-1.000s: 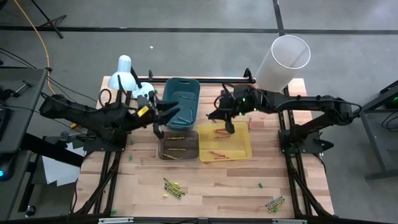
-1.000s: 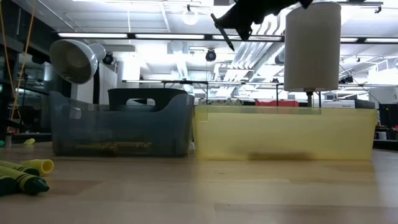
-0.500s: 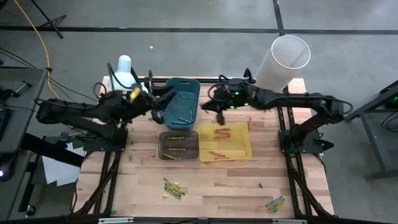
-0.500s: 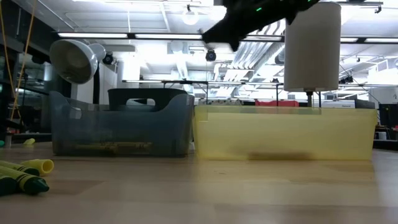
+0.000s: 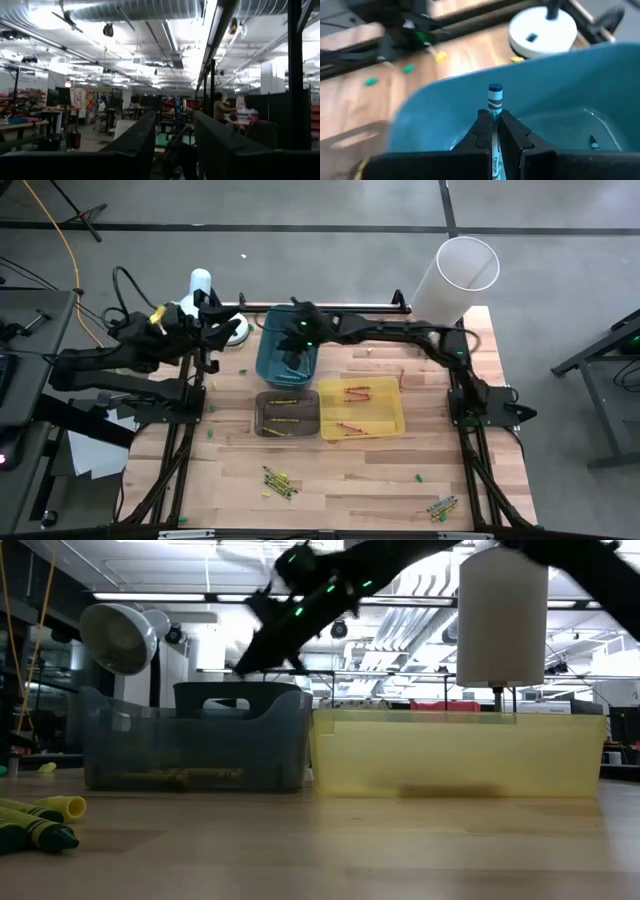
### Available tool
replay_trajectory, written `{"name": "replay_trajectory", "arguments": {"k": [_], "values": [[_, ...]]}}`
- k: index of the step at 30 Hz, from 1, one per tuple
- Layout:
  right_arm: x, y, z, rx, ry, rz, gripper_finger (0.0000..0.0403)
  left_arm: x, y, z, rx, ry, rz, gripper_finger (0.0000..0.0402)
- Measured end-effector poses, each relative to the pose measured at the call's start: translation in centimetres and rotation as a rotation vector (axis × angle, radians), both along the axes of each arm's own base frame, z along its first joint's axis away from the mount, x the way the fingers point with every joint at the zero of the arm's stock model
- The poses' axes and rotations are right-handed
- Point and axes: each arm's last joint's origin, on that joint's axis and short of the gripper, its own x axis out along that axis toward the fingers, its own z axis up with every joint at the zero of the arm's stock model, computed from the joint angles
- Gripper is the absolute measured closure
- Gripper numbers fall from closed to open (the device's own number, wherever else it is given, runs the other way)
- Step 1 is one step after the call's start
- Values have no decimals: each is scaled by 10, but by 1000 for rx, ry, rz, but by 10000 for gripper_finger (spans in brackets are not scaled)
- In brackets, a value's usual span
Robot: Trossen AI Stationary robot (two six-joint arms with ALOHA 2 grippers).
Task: Sort crayons
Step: Put the blue crayon into the blue bin
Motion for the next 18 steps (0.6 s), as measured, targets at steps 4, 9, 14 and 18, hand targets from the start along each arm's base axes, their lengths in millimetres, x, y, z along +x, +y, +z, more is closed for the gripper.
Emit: {"name": "replay_trajectory", "arguments": {"k": [4,9,14,18], "values": [[21,-12,-12,55,82,-42,402,-5,0,-1,-1,20,0,282],[36,-20,-44,127,190,-165,402,-5,0,-2,-2,36,0,282],[41,-24,-63,202,216,-299,402,-2,0,-6,-15,72,-6,282],[40,-24,-79,243,259,-385,402,0,0,-8,-20,97,-8,282]]}}
